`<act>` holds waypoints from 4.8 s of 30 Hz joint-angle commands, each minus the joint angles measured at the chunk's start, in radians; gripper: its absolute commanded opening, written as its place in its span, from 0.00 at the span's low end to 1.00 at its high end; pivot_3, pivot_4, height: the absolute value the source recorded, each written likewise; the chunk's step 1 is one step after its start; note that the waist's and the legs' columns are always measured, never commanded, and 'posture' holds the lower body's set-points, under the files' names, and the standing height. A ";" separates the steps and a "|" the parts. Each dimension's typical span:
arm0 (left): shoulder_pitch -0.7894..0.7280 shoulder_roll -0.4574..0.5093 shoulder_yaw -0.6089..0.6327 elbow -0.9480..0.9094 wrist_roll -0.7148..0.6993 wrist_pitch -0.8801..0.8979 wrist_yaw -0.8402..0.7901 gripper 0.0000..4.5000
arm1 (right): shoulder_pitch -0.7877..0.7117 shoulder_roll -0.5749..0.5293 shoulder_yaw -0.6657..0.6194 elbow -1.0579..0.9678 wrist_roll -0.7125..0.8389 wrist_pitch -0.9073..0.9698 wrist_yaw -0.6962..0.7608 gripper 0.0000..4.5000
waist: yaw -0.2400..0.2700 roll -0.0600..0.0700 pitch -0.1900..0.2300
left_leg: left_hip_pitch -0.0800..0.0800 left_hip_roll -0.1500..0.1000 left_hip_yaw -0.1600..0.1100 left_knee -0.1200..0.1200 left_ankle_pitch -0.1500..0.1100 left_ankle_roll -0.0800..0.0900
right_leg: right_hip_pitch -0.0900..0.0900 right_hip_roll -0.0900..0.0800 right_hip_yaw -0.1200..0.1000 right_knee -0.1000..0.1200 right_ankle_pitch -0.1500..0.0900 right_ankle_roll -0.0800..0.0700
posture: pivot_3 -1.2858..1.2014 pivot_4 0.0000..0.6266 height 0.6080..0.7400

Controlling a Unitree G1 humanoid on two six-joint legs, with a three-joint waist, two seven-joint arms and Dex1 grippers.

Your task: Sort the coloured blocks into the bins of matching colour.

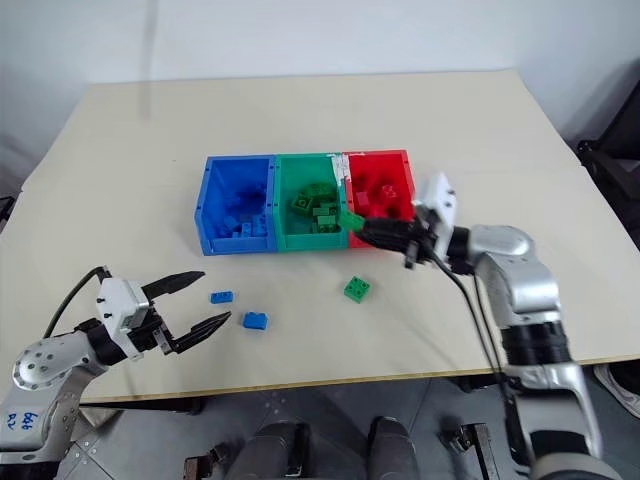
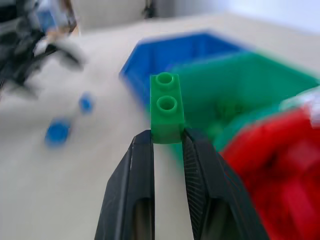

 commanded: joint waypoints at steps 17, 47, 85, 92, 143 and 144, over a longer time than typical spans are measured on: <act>0.098 -0.024 0.103 -0.189 -0.077 0.079 0.117 1.00 | -0.249 0.186 0.021 0.238 -0.140 -0.074 -0.192 0.85 | -0.002 0.000 0.000 | -0.001 -0.002 -0.003 -0.001 -0.001 0.001 | -0.001 0.000 -0.001 0.001 0.000 -0.001 | 0.52 0.24 1.00; -0.390 0.016 -0.325 0.199 0.055 -0.013 -0.240 1.00 | 0.747 -0.302 -0.355 -0.144 0.038 -0.455 0.185 1.00 | 0.017 0.000 0.000 | 0.003 0.002 0.010 0.000 -0.002 0.002 | 0.004 0.001 -0.002 -0.002 0.000 0.000 | 0.52 0.24 1.00; -0.069 0.064 -0.036 -0.053 -0.018 0.044 -0.074 1.00 | 0.239 -0.060 0.052 -0.303 -0.046 0.157 -0.124 0.33 | 0.027 0.000 0.000 | 0.000 0.001 0.001 0.001 -0.002 0.002 | 0.002 0.001 -0.003 -0.002 0.000 0.000 | 0.52 0.24 1.00; 0.011 0.008 0.034 -0.111 -0.068 0.083 0.007 1.00 | -0.048 0.071 0.044 -0.130 -0.055 0.170 -0.209 0.33 | 0.000 0.000 0.000 | 0.001 0.002 0.001 0.000 -0.002 0.001 | 0.001 0.002 -0.002 -0.001 0.000 0.000 | 0.52 0.24 1.00; -0.146 0.387 -0.159 -0.054 0.053 0.202 -0.297 1.00 | 0.521 -0.220 -0.163 -0.180 0.154 -0.434 0.448 1.00 | 0.012 0.000 0.000 | 0.003 0.011 0.008 0.000 -0.007 -0.002 | 0.002 0.010 0.003 -0.005 0.001 -0.003 | 0.52 0.24 1.00; -0.208 0.383 -0.218 -0.056 0.082 0.237 -0.280 1.00 | 0.528 -0.221 -0.165 -0.196 0.156 -0.427 0.438 1.00 | 0.013 0.000 0.000 | 0.004 0.011 0.008 0.000 -0.007 -0.002 | 0.002 0.010 0.003 -0.005 0.001 -0.003 | 0.52 0.24 1.00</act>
